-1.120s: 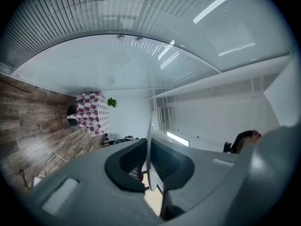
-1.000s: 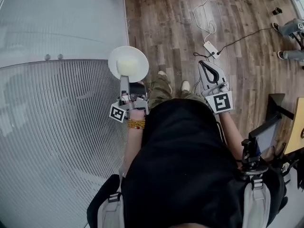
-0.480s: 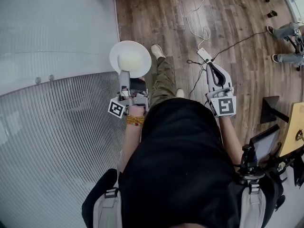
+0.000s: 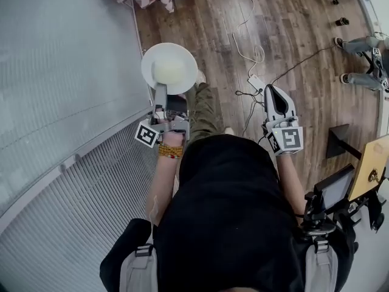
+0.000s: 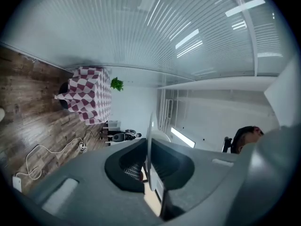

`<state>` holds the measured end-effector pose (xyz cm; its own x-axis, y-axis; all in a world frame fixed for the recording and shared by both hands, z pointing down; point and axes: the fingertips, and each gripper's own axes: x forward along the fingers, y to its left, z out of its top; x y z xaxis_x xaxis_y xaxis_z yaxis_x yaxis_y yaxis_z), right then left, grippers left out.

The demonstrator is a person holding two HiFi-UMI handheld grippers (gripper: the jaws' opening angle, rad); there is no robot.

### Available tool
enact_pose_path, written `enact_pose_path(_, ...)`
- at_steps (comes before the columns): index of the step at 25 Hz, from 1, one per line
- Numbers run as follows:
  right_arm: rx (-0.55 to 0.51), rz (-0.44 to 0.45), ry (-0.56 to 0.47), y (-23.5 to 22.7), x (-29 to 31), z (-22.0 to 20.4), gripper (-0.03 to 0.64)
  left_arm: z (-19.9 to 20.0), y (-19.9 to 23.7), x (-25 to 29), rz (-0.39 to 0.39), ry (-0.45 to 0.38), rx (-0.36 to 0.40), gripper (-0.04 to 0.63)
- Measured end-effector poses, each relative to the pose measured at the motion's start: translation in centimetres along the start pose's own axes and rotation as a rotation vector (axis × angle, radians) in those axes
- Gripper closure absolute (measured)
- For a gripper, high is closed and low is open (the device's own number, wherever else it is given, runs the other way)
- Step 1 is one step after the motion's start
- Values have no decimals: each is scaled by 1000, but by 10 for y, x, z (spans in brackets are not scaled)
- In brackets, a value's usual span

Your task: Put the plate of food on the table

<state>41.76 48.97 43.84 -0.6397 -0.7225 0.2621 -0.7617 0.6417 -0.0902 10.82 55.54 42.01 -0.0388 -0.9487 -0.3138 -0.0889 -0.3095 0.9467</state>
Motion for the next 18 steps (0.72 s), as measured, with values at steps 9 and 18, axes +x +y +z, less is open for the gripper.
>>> enact_pose_path(9,200,98,-19,9,184,65,606,96,20,82,-83,-54,-35,580)
enact_pose_path(18,203,166,-82,48,278,127,606,179,-2,127,-180,-112,-11,580)
